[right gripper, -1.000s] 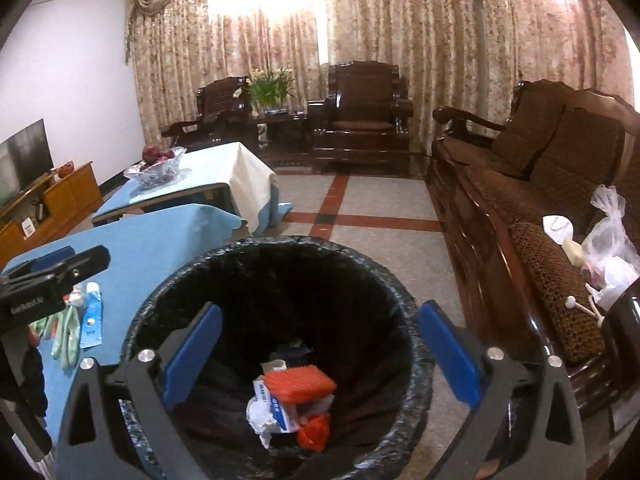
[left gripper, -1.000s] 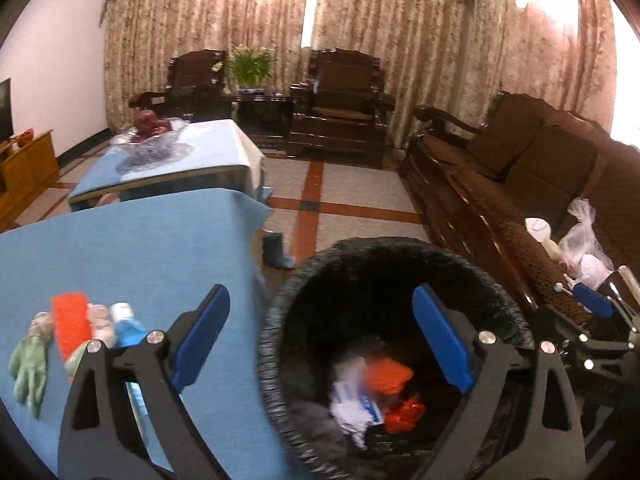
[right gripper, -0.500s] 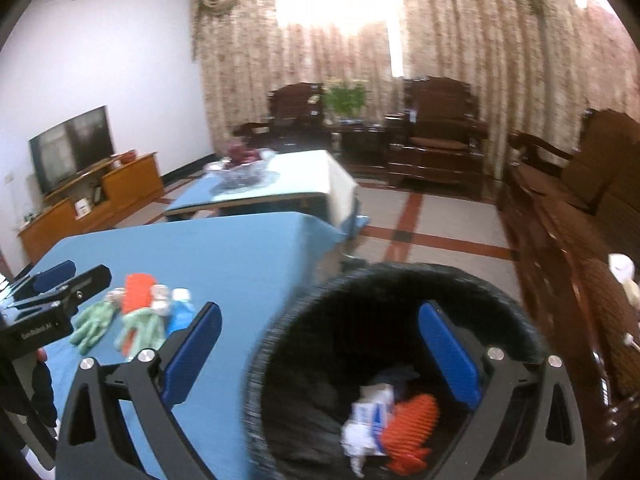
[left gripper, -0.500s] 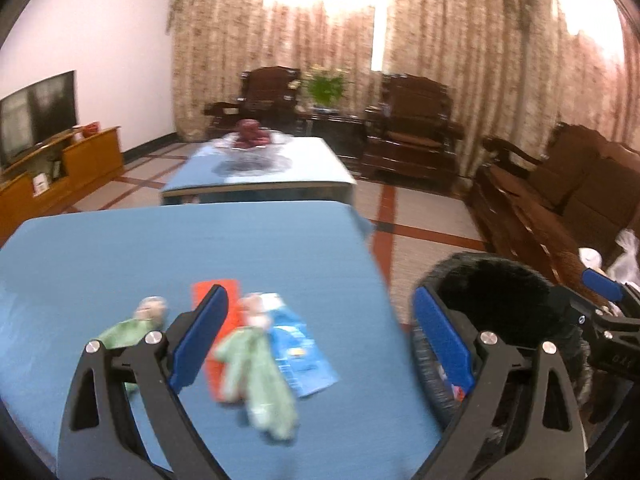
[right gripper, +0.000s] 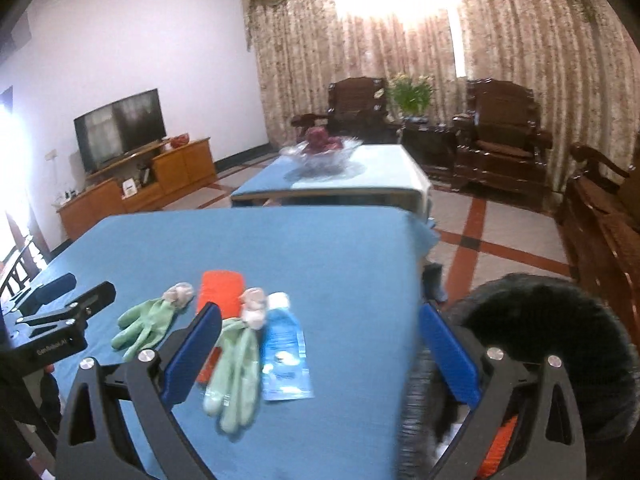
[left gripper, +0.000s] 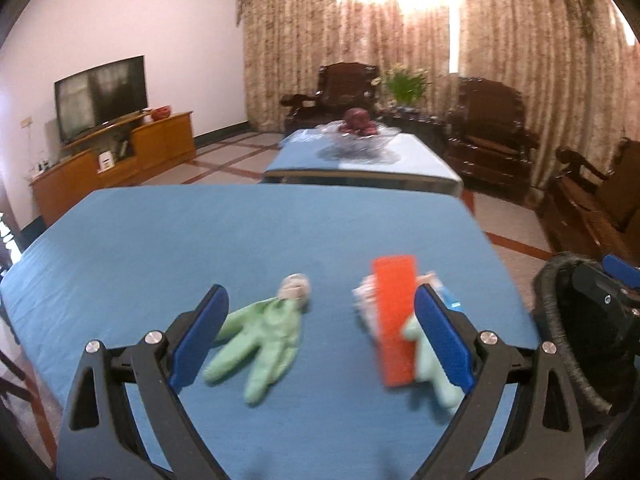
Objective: Collect trash
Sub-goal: 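Move both open tools to the green gloves on the table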
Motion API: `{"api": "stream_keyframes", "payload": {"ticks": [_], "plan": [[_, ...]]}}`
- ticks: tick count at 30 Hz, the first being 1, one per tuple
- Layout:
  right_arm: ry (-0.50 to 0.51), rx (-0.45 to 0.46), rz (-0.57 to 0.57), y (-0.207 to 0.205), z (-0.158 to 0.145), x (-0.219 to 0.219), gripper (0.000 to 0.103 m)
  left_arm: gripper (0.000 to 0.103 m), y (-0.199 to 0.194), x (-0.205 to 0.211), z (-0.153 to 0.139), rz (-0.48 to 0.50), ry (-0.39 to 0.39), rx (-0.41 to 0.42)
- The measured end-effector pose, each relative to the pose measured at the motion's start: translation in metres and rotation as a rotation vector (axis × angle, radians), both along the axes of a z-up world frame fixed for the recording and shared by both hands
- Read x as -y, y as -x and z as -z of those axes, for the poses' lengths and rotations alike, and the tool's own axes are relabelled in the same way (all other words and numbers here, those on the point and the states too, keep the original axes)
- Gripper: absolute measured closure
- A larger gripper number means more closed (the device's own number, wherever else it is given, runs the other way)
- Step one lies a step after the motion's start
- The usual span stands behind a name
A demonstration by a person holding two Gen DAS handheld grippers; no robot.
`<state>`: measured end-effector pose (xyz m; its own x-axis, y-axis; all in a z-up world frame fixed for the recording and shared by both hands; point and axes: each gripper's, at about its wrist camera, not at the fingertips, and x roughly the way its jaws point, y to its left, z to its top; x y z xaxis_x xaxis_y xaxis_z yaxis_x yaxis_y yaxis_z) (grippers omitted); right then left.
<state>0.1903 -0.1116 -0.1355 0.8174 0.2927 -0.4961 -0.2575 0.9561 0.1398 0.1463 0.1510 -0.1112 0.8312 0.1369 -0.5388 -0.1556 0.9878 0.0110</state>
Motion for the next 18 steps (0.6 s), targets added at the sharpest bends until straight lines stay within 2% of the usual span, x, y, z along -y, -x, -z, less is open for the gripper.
{"api": "stream_keyframes", "payload": {"ticks": [10,13,18], "plan": [[0.056,-0.082,-0.072,-0.03,0.044,-0.072,0.024,0.012,-0.018,-0.051,0.044,-0.063,0.015,-0.086],[0.074,-0.108,-0.086,-0.037,0.058,-0.083,0.029,0.012,-0.027,-0.061,0.056,-0.064,0.021,-0.109],[0.083,-0.151,-0.113,-0.045,0.074,-0.091,0.032,0.012,-0.041,-0.07,0.076,-0.049,0.029,-0.149]]}}
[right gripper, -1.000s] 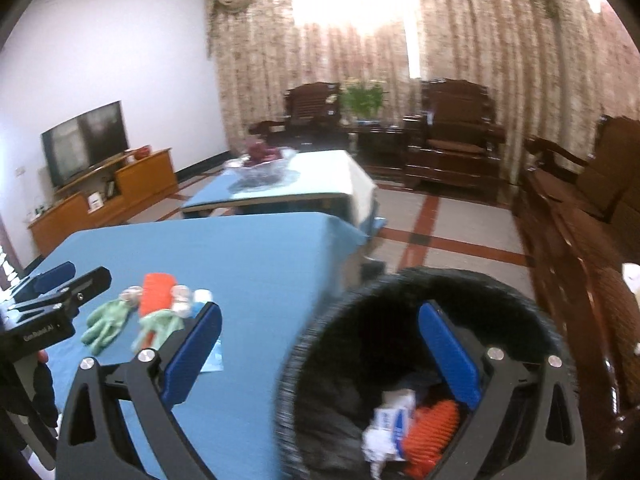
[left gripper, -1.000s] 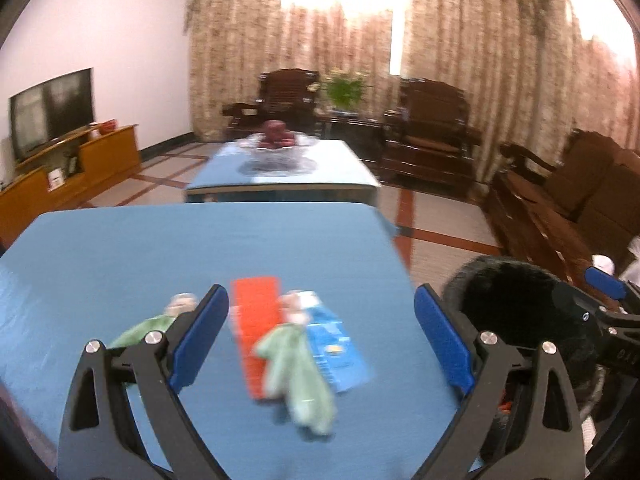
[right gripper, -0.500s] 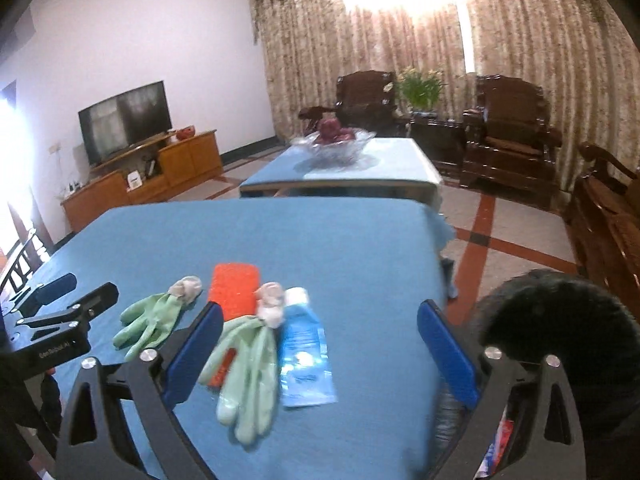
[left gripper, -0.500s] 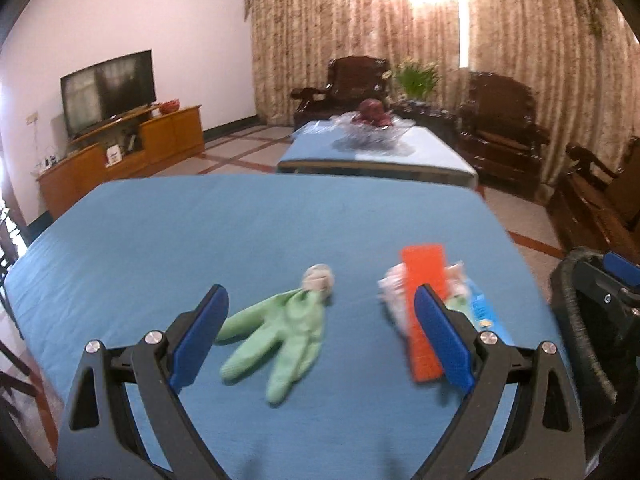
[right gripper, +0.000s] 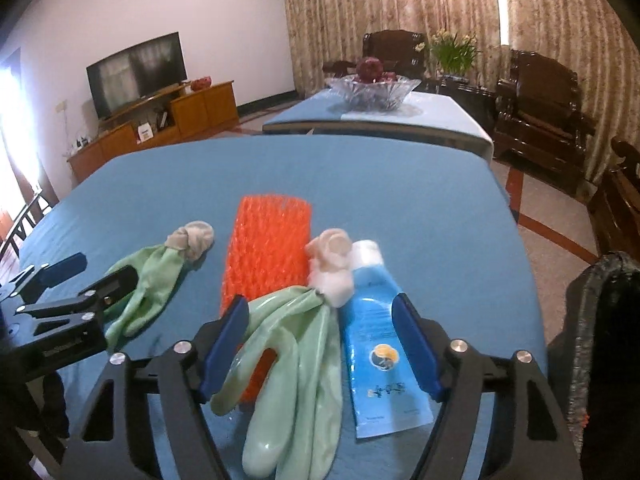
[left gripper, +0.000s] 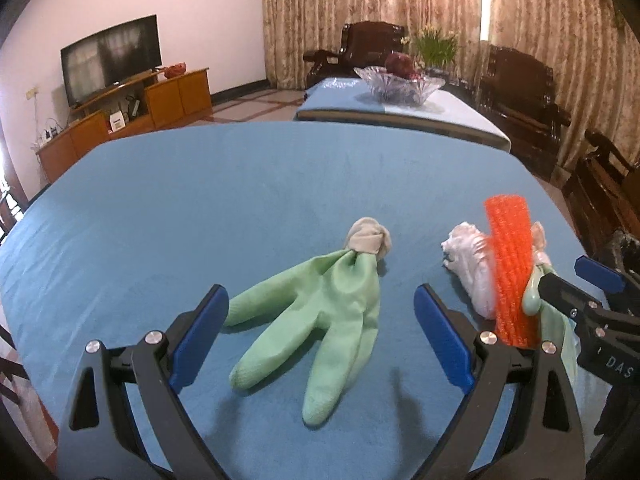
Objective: Collect trash
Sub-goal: 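Move both open tools to the green gloves on the table, then grasp a green glove with the left tool while the right tool grasps the other glove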
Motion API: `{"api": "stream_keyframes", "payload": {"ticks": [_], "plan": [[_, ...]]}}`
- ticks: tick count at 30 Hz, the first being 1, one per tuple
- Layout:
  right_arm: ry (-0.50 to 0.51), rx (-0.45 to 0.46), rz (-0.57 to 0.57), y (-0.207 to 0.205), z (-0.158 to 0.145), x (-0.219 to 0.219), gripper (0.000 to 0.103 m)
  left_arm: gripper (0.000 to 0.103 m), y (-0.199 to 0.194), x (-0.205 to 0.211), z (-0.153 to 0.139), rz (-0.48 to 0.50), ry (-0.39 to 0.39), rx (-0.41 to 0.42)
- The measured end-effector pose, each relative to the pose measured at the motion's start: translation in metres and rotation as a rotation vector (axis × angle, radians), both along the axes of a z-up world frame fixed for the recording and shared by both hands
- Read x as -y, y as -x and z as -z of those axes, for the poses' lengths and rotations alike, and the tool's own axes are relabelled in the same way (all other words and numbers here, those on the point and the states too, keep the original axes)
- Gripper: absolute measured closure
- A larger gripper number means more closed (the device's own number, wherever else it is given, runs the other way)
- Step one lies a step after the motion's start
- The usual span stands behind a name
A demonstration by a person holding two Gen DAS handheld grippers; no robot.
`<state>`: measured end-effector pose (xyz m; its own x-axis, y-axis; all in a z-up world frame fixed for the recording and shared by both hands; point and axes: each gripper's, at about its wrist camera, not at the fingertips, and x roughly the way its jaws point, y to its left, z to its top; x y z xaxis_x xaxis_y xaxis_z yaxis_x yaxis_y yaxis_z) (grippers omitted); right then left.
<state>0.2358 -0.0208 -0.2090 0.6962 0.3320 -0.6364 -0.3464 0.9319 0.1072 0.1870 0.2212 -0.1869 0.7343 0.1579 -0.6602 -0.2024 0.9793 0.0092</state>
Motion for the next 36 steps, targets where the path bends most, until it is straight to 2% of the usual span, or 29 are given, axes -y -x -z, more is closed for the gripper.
{"api": "stream_keyframes", "payload": {"ticks": [2,6,11,15,20,21,28,36], "plan": [[-0.006,-0.011,-0.019,-0.001,0.003,-0.002,0.038,0.012,-0.003,0.002,0.006,0.009,0.0,-0.013],[-0.042,-0.046,-0.074,-0.003,0.005,0.0,0.056,0.021,-0.015,0.002,0.02,0.029,0.013,-0.056],[-0.069,-0.062,-0.099,-0.002,0.005,0.003,0.065,0.032,-0.028,-0.001,0.028,0.035,0.047,-0.112],[-0.092,-0.068,-0.112,0.0,-0.001,0.01,0.08,0.051,-0.031,-0.002,0.032,0.022,0.049,-0.137],[-0.086,-0.049,-0.122,0.006,-0.01,0.015,0.089,0.071,-0.025,0.0,0.023,0.004,0.052,-0.116],[-0.085,-0.039,-0.126,0.009,-0.014,0.015,0.098,0.076,-0.023,0.001,0.02,0.001,0.056,-0.11],[-0.088,-0.004,-0.129,0.017,-0.031,0.022,0.098,0.085,-0.007,0.022,-0.009,0.027,0.052,-0.057],[-0.107,0.059,-0.134,0.03,-0.063,0.038,0.098,0.088,0.02,0.045,-0.042,0.042,0.065,0.001]]}}
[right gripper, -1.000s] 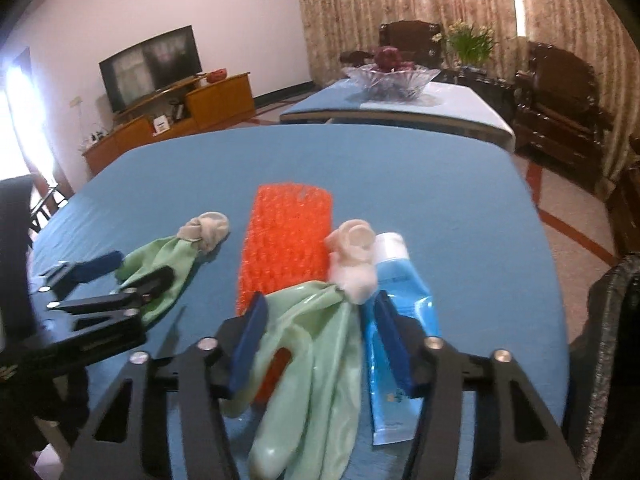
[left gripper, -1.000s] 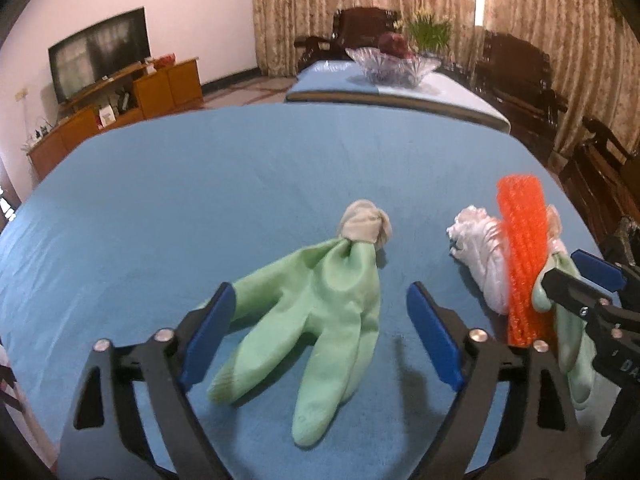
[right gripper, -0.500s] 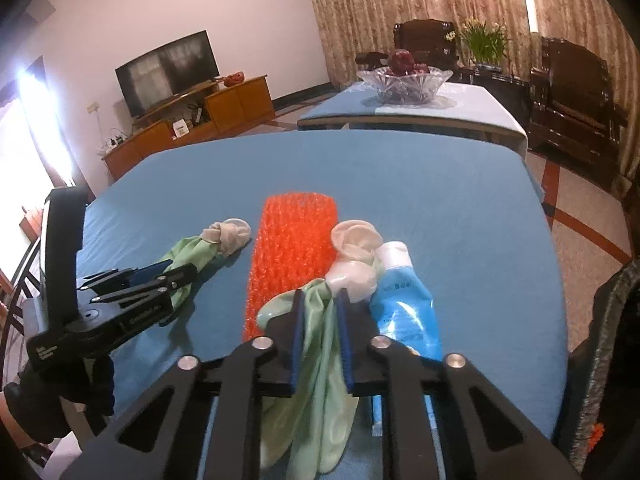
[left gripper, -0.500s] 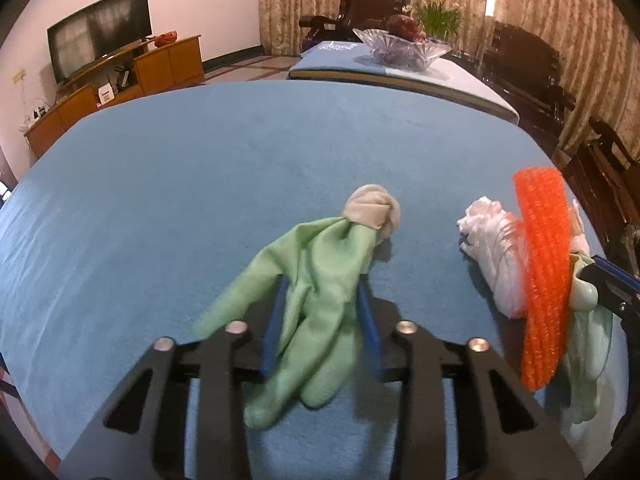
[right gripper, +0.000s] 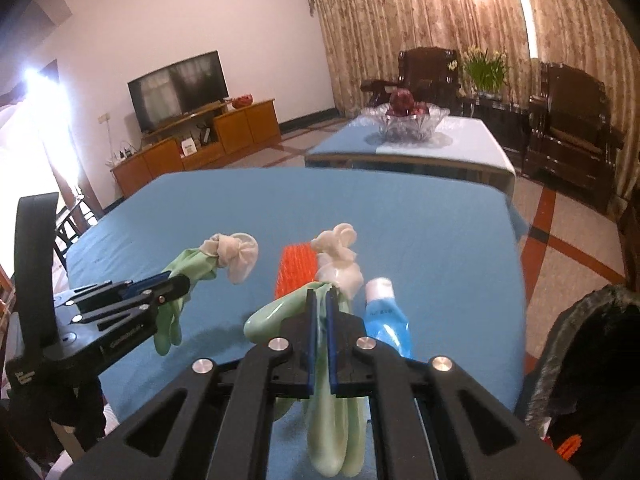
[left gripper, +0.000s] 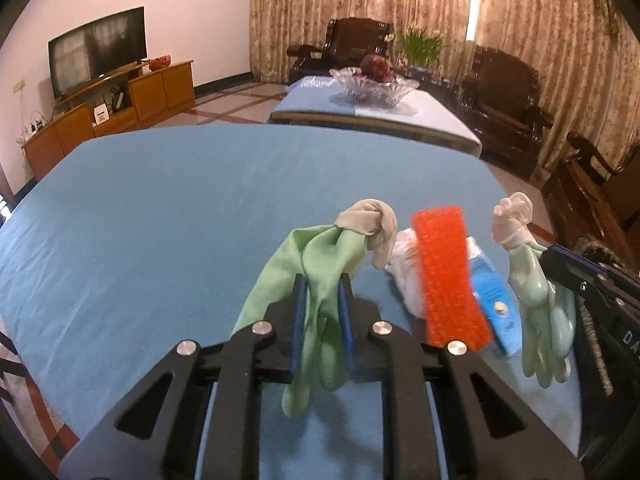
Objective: Collect trash
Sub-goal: 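Grasp a green glove with the left tool while the right tool grasps the other glove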
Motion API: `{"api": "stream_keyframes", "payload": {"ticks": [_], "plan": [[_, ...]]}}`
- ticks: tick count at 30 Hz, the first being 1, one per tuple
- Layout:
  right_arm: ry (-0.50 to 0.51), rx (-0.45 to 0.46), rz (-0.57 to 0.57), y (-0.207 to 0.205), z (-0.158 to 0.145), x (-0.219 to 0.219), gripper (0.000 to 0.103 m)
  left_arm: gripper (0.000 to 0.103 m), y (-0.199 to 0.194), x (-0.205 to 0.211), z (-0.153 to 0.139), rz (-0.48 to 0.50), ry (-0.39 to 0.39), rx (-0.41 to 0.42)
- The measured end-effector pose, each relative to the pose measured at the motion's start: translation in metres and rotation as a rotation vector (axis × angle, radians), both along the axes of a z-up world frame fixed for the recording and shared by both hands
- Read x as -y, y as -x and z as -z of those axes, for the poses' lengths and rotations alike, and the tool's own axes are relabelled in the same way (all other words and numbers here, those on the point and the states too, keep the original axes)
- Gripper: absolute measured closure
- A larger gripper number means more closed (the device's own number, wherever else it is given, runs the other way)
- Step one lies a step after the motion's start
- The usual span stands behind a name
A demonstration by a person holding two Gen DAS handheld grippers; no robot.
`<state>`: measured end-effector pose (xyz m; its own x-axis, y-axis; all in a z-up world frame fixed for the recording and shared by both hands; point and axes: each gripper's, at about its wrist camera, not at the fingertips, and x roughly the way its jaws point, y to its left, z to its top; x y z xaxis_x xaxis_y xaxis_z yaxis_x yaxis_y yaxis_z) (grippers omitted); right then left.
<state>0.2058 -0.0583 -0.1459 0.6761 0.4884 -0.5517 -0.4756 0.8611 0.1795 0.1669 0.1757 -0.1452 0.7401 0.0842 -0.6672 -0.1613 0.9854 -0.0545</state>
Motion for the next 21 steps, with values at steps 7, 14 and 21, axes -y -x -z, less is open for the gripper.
{"api": "stream_keyframes", "payload": {"ticks": [7,14,21], "plan": [[-0.023,0.055,0.01,0.014,-0.028,0.01,0.098,0.09,0.013,0.019,-0.033,0.019,0.0,0.071],[-0.04,0.103,0.035,0.026,-0.052,0.026,0.098,0.09,0.019,0.044,-0.058,0.056,-0.001,0.122],[-0.05,0.135,0.074,0.033,-0.069,0.049,0.098,0.091,0.024,0.067,-0.073,0.093,0.005,0.159]]}}
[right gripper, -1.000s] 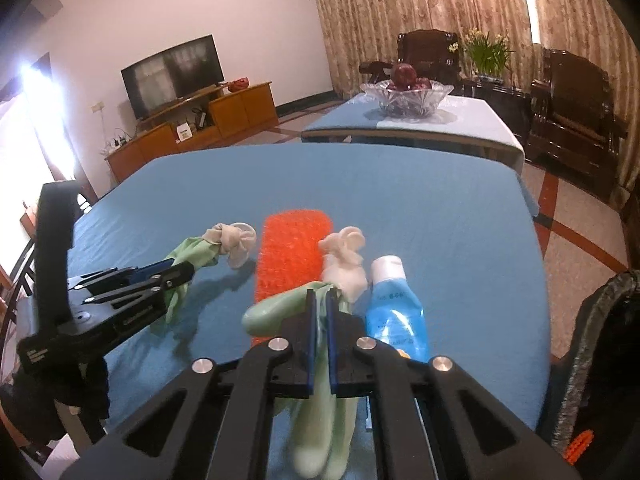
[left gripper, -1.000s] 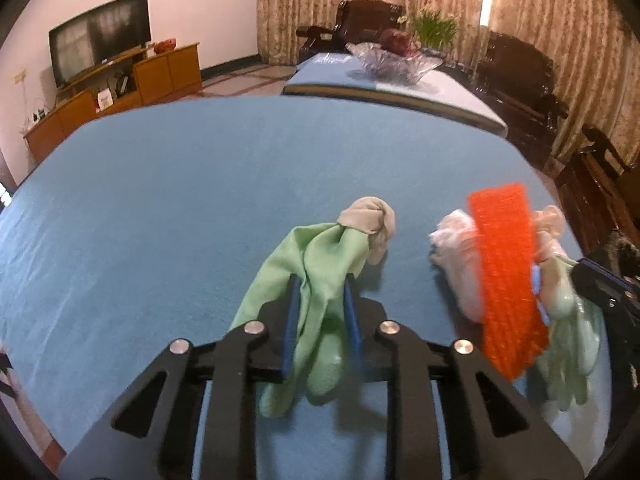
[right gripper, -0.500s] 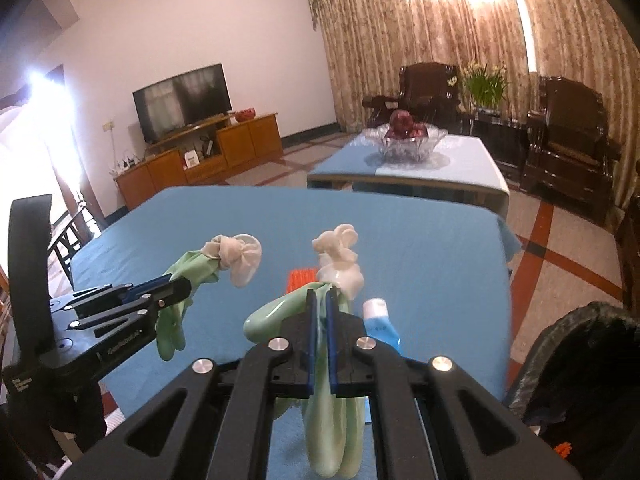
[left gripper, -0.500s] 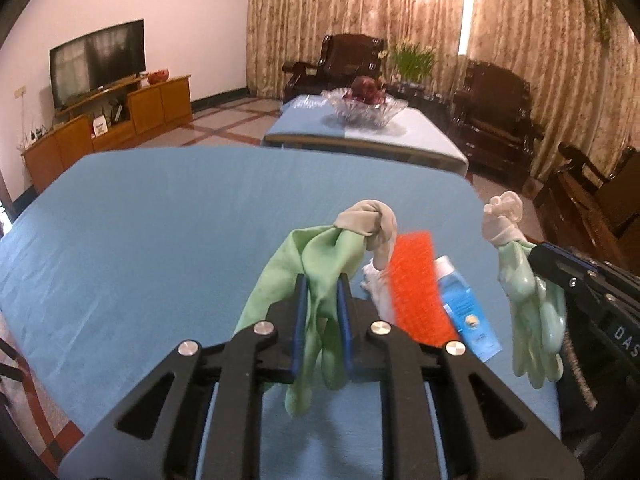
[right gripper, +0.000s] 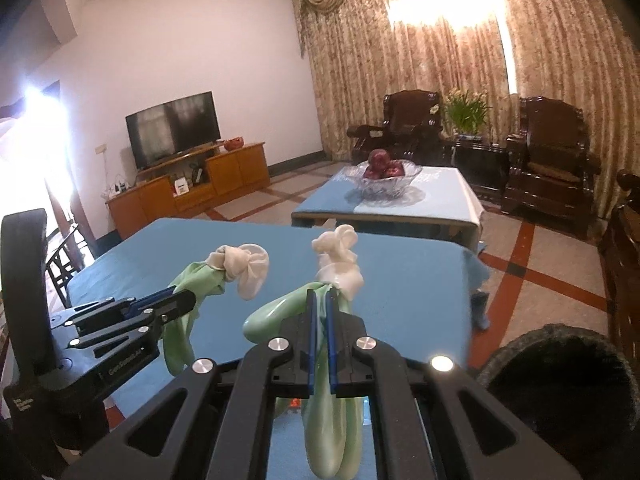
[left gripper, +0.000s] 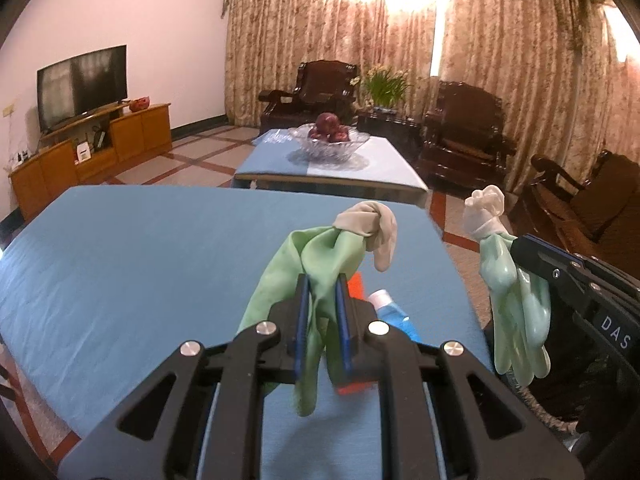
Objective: Collect trash
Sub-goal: 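Grasp a green glove with the left tool while the right tool grasps the other glove, then carry both green gloves over the bin and open both tools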
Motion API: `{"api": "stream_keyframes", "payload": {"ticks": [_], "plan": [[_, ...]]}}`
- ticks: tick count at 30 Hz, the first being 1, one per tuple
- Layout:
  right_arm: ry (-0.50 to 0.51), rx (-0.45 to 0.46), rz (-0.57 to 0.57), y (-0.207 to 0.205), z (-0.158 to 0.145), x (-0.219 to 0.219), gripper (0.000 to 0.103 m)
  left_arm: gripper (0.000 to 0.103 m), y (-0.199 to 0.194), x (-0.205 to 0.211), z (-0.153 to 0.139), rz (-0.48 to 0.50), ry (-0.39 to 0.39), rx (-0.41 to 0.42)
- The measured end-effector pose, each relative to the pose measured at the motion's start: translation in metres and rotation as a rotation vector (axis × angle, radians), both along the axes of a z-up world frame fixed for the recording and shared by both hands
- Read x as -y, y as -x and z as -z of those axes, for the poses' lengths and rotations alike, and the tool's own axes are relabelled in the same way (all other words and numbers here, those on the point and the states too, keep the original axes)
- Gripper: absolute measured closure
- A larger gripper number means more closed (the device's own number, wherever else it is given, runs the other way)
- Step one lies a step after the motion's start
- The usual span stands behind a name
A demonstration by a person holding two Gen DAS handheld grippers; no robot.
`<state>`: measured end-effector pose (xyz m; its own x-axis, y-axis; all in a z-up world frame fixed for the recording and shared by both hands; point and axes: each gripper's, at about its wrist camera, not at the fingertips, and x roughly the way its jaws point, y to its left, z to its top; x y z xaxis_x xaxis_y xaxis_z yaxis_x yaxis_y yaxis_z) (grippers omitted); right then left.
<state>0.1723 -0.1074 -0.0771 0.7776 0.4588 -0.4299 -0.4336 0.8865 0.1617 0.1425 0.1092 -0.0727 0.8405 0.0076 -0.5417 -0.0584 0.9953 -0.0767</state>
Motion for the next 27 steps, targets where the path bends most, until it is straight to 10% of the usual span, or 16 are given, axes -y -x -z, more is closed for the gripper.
{"api": "stream_keyframes", "payload": {"ticks": [27], "plan": [[0.028,0.068,0.334,0.043,-0.026,0.167,0.098,0.091,-0.02,0.182,-0.016,0.351,0.048,0.052]]}}
